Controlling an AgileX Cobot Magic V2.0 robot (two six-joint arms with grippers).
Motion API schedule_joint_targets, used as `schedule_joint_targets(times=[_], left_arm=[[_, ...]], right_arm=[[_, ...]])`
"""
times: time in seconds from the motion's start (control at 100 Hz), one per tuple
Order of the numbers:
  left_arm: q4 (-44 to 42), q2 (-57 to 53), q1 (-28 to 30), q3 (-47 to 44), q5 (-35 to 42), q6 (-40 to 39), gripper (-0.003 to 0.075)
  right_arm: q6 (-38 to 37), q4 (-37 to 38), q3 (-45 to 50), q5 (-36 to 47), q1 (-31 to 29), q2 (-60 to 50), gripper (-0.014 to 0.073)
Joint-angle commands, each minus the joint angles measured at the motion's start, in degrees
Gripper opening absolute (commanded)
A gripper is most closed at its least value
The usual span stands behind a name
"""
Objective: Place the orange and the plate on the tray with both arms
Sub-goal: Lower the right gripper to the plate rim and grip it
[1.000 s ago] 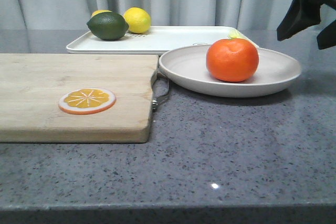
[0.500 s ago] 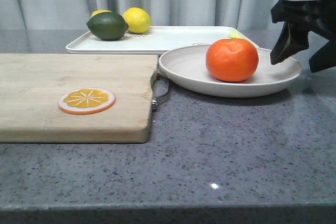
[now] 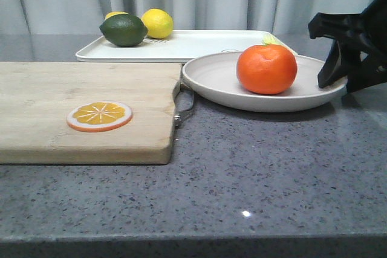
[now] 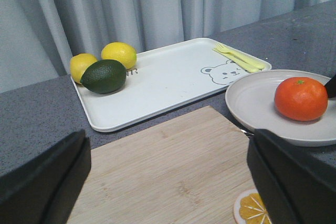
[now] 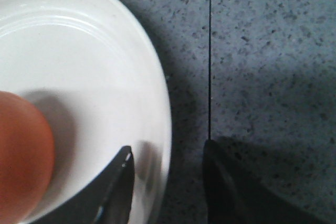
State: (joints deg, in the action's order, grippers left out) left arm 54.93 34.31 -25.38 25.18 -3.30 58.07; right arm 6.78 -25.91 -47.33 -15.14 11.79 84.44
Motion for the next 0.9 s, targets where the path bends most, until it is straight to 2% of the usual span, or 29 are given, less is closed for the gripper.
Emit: schedule_joint_targets(times=[0.0, 0.41, 0.65, 0.89], left_arm=[[0.7, -0.1, 0.2, 1.7, 2.2, -0.4, 0.0588], [0.7, -0.1, 0.2, 1.7, 2.2, -0.4, 0.0588], [0.7, -0.1, 0.2, 1.7, 2.2, -0.4, 0.0588], [0.7, -0.1, 0.2, 1.7, 2.2, -0.4, 0.0588]], right_arm=[[0.7, -0.9, -1.2, 1.3, 0.2, -0.6, 0.0295], [0.7, -1.8, -1.2, 1.3, 0.0, -0.6, -0.0071], [0.7, -3.7, -1.2, 0.8, 0.0, -1.1, -0.0064], [0.7, -4.8, -3.3, -1.7, 0.0, -6.2, -0.0064]])
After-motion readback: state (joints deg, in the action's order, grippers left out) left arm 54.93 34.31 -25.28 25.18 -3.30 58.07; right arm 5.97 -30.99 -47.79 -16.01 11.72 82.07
